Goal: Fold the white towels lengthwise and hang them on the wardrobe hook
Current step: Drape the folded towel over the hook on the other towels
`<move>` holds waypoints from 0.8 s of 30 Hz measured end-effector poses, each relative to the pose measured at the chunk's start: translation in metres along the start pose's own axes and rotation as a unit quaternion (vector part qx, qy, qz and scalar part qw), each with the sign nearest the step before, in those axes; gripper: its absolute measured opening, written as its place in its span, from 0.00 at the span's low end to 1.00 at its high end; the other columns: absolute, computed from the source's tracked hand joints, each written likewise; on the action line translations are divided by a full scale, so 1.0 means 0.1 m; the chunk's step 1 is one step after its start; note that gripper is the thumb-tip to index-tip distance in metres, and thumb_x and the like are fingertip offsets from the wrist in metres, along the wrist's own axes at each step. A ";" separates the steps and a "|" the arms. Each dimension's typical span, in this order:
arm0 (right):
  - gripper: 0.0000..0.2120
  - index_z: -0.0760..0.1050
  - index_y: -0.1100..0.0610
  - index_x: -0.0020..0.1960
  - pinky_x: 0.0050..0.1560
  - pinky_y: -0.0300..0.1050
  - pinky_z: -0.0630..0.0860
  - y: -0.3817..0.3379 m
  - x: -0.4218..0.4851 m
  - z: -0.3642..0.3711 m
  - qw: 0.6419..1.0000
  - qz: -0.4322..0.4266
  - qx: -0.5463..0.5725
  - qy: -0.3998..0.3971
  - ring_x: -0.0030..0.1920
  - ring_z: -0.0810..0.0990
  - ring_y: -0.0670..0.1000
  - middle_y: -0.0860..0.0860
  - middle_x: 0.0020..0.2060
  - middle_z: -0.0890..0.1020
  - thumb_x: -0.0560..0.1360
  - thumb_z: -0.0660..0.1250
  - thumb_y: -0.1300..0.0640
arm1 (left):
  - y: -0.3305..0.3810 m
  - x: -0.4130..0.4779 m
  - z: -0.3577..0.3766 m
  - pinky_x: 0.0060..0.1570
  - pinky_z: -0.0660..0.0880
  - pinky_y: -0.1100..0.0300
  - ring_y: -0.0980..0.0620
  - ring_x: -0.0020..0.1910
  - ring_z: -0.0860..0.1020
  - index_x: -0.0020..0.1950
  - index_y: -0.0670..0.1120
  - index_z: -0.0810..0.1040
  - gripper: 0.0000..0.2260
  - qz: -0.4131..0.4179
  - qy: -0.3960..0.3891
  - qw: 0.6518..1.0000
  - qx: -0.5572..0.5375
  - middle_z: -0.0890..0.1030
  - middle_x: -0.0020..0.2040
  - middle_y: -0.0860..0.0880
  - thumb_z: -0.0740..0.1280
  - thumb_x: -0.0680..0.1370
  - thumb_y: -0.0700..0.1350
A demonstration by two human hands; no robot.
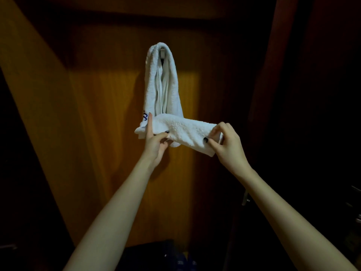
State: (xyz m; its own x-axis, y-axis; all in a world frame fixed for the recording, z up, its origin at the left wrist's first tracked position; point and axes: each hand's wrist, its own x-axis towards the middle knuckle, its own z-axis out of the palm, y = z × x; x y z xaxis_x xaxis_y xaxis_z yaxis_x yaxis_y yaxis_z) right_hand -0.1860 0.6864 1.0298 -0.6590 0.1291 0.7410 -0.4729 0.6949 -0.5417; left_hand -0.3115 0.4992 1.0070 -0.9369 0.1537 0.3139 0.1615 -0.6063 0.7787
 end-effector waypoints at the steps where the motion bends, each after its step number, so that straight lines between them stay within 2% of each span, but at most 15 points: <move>1: 0.11 0.74 0.53 0.51 0.46 0.34 0.68 0.00 0.02 0.01 1.000 0.015 0.006 -0.003 0.48 0.74 0.42 0.50 0.47 0.76 0.72 0.70 0.64 | 0.00 0.00 -0.01 0.49 0.78 0.50 0.46 0.60 0.76 0.74 0.61 0.58 0.38 0.008 0.020 0.999 -0.033 0.65 0.69 0.48 0.60 0.75 0.27; 4: 0.27 0.72 0.44 0.67 0.57 0.34 0.70 0.00 0.10 -0.05 0.998 0.049 0.047 -0.014 0.57 0.75 0.44 0.49 0.58 0.76 0.72 0.68 0.66 | 0.05 0.02 -0.11 0.51 0.77 0.48 0.41 0.64 0.73 0.74 0.56 0.61 0.33 0.017 0.083 0.987 -0.138 0.64 0.72 0.44 0.60 0.76 0.28; 6: 0.29 0.73 0.42 0.67 0.60 0.35 0.71 -0.01 0.13 -0.13 0.997 0.041 0.067 -0.016 0.59 0.75 0.41 0.47 0.58 0.78 0.73 0.66 0.67 | 0.10 0.02 -0.20 0.50 0.78 0.51 0.42 0.64 0.73 0.70 0.52 0.69 0.27 0.016 0.118 0.982 -0.150 0.68 0.71 0.43 0.61 0.76 0.29; 8: 0.26 0.78 0.44 0.61 0.57 0.32 0.72 0.01 0.14 -0.21 0.998 0.025 0.058 -0.007 0.57 0.76 0.39 0.45 0.56 0.80 0.73 0.63 0.70 | 0.15 0.01 -0.29 0.52 0.77 0.54 0.44 0.64 0.74 0.63 0.51 0.77 0.21 0.027 0.130 0.986 -0.102 0.73 0.67 0.43 0.63 0.75 0.31; 10: 0.23 0.81 0.46 0.55 0.52 0.28 0.71 0.02 0.16 -0.27 0.999 0.034 0.041 0.007 0.54 0.77 0.39 0.45 0.53 0.81 0.72 0.61 0.71 | 0.21 -0.02 -0.34 0.52 0.77 0.56 0.46 0.62 0.75 0.57 0.51 0.80 0.17 0.046 0.117 0.991 -0.047 0.76 0.64 0.45 0.64 0.75 0.32; 13: 0.19 0.82 0.49 0.53 0.52 0.29 0.70 0.04 0.21 -0.30 0.995 0.075 0.057 0.011 0.56 0.76 0.40 0.48 0.55 0.80 0.75 0.59 0.68 | 0.35 -0.07 -0.37 0.42 0.78 0.60 0.50 0.55 0.79 0.54 0.52 0.81 0.15 0.080 0.083 0.993 0.021 0.78 0.59 0.49 0.67 0.75 0.34; 14: 0.18 0.82 0.50 0.53 0.51 0.30 0.70 0.05 0.23 -0.31 0.995 0.083 0.060 0.016 0.57 0.76 0.42 0.49 0.56 0.80 0.75 0.59 0.68 | 0.41 -0.08 -0.38 0.42 0.78 0.61 0.51 0.54 0.79 0.54 0.53 0.82 0.14 0.093 0.069 0.992 0.049 0.78 0.58 0.49 0.68 0.75 0.35; 18: 0.18 0.82 0.49 0.51 0.49 0.32 0.70 -0.02 0.40 -0.37 0.993 0.085 0.075 0.033 0.57 0.76 0.46 0.49 0.55 0.79 0.75 0.59 0.67 | 0.71 -0.04 -0.43 0.46 0.78 0.60 0.49 0.58 0.77 0.52 0.54 0.82 0.12 0.144 0.021 0.972 0.182 0.78 0.58 0.50 0.71 0.74 0.39; 21: 0.20 0.81 0.46 0.50 0.47 0.28 0.70 -0.16 0.59 -0.37 0.994 0.066 0.087 0.029 0.55 0.76 0.39 0.48 0.56 0.79 0.74 0.58 0.67 | 1.02 0.05 -0.43 0.55 0.76 0.54 0.48 0.61 0.75 0.51 0.58 0.82 0.13 0.167 0.007 0.952 0.258 0.76 0.60 0.54 0.70 0.75 0.39; 24: 0.19 0.81 0.45 0.51 0.52 0.27 0.69 -0.30 0.84 -0.39 0.992 0.037 0.112 0.046 0.55 0.75 0.36 0.48 0.57 0.79 0.75 0.58 0.66 | 1.35 0.17 -0.37 0.55 0.76 0.56 0.49 0.61 0.72 0.54 0.60 0.79 0.14 0.208 -0.002 0.929 0.307 0.73 0.58 0.57 0.69 0.76 0.40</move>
State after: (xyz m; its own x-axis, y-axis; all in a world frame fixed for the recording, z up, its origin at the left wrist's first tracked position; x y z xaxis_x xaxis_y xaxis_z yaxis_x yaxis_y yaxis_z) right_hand -0.2049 0.7038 1.1238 -0.6455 0.2452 0.7233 -0.5504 0.5071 -0.6632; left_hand -0.3169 0.3911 1.0967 -0.7535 0.0091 0.6573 0.6560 -0.0542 0.7528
